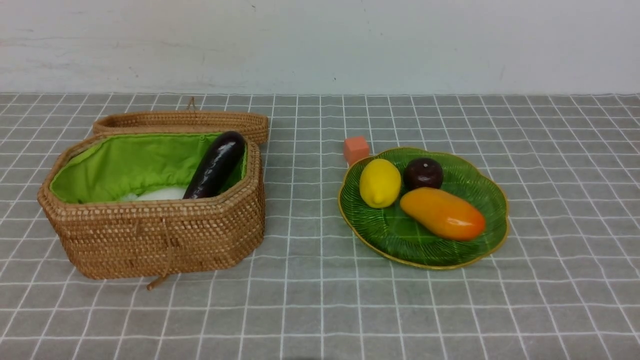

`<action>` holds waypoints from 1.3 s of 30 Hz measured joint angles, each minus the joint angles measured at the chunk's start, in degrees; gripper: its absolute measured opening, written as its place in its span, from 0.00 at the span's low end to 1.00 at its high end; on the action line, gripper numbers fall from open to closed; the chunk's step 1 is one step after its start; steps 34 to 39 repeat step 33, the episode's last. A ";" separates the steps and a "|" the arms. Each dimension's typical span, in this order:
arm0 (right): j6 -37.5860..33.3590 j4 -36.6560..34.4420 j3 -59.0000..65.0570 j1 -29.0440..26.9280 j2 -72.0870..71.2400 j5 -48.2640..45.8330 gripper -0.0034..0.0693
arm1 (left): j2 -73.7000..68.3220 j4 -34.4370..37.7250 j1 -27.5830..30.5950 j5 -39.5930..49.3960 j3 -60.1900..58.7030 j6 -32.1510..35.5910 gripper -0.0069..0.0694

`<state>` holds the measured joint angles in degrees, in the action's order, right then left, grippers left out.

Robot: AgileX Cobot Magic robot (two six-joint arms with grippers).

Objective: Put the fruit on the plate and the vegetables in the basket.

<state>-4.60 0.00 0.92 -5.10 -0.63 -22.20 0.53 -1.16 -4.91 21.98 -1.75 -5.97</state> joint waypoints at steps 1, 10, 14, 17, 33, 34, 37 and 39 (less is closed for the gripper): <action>0.00 0.00 0.00 0.00 0.00 0.00 0.13 | 0.00 0.00 0.00 0.00 0.00 0.00 0.40; 0.00 0.00 0.00 0.00 0.00 0.00 0.15 | 0.00 0.00 0.00 -0.06 0.00 0.00 0.40; 0.00 0.00 0.00 0.00 0.00 0.00 0.16 | 0.00 0.00 0.00 -0.06 0.00 0.00 0.40; 0.00 0.00 0.00 0.00 0.00 0.00 0.16 | 0.00 0.00 0.00 -0.06 0.00 0.00 0.40; 0.00 0.00 0.00 0.00 0.00 0.00 0.19 | 0.00 0.00 0.00 -0.06 0.00 0.00 0.40; 0.00 0.00 0.00 0.00 0.00 0.00 0.19 | 0.00 0.00 0.00 -0.06 0.00 0.00 0.40; 0.00 0.00 0.00 0.00 0.00 0.00 0.19 | 0.00 0.00 0.00 -0.06 0.00 0.00 0.40; 0.00 0.00 0.00 0.00 0.00 0.00 0.19 | 0.00 0.00 0.00 -0.06 0.00 0.00 0.40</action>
